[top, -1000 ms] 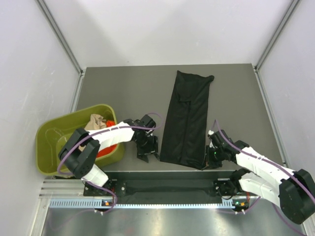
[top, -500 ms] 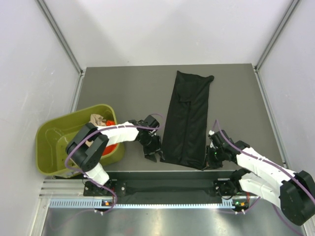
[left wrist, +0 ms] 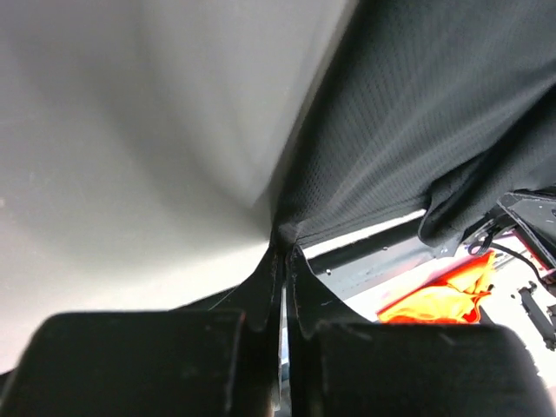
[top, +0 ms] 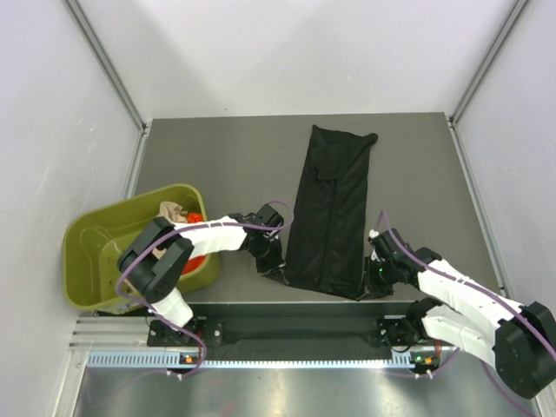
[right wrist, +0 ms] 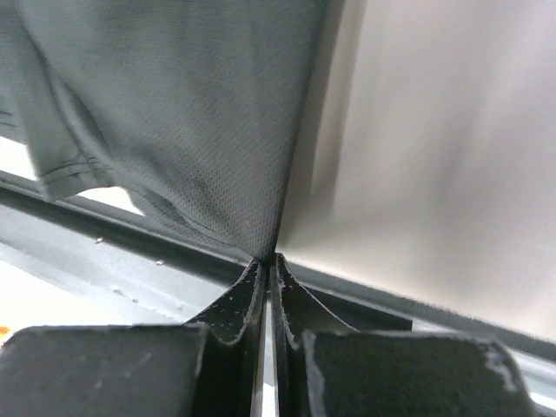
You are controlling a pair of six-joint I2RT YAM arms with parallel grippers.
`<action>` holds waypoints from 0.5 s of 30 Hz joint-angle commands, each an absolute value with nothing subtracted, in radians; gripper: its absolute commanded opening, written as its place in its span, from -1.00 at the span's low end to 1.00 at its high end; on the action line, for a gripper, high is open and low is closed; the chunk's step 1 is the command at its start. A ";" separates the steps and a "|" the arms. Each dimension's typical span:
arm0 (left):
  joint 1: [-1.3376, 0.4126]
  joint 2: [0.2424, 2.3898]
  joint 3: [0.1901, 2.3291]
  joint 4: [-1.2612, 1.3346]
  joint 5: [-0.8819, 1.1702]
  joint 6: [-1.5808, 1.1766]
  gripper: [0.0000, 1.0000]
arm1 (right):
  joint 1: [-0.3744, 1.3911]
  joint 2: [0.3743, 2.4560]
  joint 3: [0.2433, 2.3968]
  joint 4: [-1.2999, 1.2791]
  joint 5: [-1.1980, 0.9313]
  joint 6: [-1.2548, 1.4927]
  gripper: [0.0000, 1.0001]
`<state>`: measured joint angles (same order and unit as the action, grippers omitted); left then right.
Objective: Fold and stack the t-shirts
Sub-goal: Fold the tshirt
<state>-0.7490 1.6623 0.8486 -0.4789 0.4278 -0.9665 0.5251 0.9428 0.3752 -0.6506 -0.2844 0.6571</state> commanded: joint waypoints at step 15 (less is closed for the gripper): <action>-0.603 1.782 1.365 -0.655 0.429 -0.862 -1.00 | 0.216 1.251 0.901 -0.775 -0.305 0.385 -1.00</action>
